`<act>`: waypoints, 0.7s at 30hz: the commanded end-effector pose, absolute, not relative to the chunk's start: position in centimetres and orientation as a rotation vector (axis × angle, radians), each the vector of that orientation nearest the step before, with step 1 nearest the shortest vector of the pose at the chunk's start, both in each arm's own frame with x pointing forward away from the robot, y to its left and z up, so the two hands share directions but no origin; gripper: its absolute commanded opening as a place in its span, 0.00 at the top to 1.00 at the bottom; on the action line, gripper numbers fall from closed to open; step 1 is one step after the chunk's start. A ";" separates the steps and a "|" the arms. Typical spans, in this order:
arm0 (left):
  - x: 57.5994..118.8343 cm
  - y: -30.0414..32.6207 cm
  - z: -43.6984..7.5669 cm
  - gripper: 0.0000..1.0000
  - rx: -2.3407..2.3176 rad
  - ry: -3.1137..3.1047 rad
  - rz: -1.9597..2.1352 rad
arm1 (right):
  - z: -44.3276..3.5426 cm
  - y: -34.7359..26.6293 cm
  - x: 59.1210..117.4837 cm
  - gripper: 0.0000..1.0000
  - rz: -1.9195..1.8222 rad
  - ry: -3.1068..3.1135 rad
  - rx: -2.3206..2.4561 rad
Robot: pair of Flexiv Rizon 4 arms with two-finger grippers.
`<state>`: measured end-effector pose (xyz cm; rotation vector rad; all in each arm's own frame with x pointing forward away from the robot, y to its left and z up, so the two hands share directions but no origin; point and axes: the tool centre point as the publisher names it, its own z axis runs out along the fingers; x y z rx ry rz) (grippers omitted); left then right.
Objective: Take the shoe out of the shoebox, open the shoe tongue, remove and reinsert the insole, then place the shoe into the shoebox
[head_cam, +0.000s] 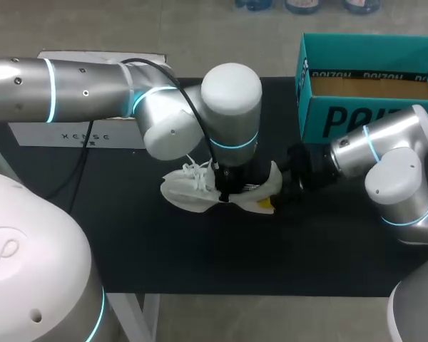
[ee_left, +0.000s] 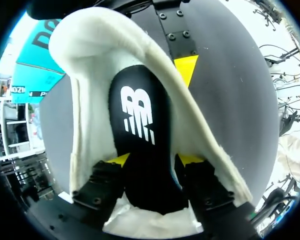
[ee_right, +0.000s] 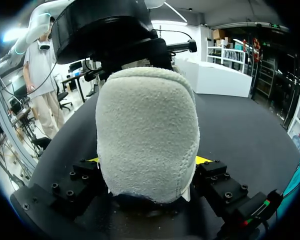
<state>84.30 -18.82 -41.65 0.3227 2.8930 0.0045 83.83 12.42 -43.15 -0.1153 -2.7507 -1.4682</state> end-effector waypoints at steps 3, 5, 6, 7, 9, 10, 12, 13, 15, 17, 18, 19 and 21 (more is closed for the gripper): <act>86.4 -18.4 -48.0 0.41 0.307 2.833 0.006 | -43.6 12.5 83.9 1.00 -1.464 -2.751 -0.117; 86.7 -18.4 -48.3 0.35 0.301 2.831 -0.008 | -43.6 12.5 83.9 1.00 -1.464 -2.751 -0.117; 86.9 -18.4 -48.6 0.35 0.301 2.832 -0.009 | -43.6 12.5 83.9 1.00 -1.464 -2.751 -0.117; 87.1 -18.4 -48.9 0.35 0.297 2.836 -0.012 | -43.6 12.5 83.9 1.00 -1.464 -2.751 -0.117; 87.4 -18.3 -49.4 0.33 0.285 2.844 -0.033 | -43.6 12.5 83.9 1.00 -1.464 -2.751 -0.117; 87.7 -18.3 -49.7 0.33 0.283 2.855 -0.042 | -43.6 12.5 83.9 1.00 -1.464 -2.751 -0.117; 88.0 -18.4 -50.6 0.38 0.286 2.883 -0.051 | -43.6 12.5 83.9 1.00 -1.464 -2.751 -0.117; 88.2 -18.5 -51.0 0.42 0.290 2.900 -0.055 | -43.6 12.5 83.9 1.00 -1.464 -2.751 -0.117; 88.3 -18.5 -51.7 0.52 0.291 2.921 -0.060 | -43.6 12.5 83.9 1.00 -1.464 -2.751 -0.117; 88.3 -18.6 -52.2 0.60 0.295 2.939 -0.068 | -43.6 12.5 83.9 1.00 -1.464 -2.751 -0.117; 88.2 -18.6 -52.3 0.65 0.300 2.948 -0.072 | -43.6 12.5 83.9 1.00 -1.464 -2.751 -0.117; 88.1 -18.6 -52.5 0.68 0.299 2.952 -0.074 | -43.6 12.5 83.9 1.00 -1.464 -2.751 -0.117; 87.9 -18.6 -52.7 0.71 0.299 2.959 -0.077 | -43.6 12.5 83.9 1.00 -1.464 -2.751 -0.117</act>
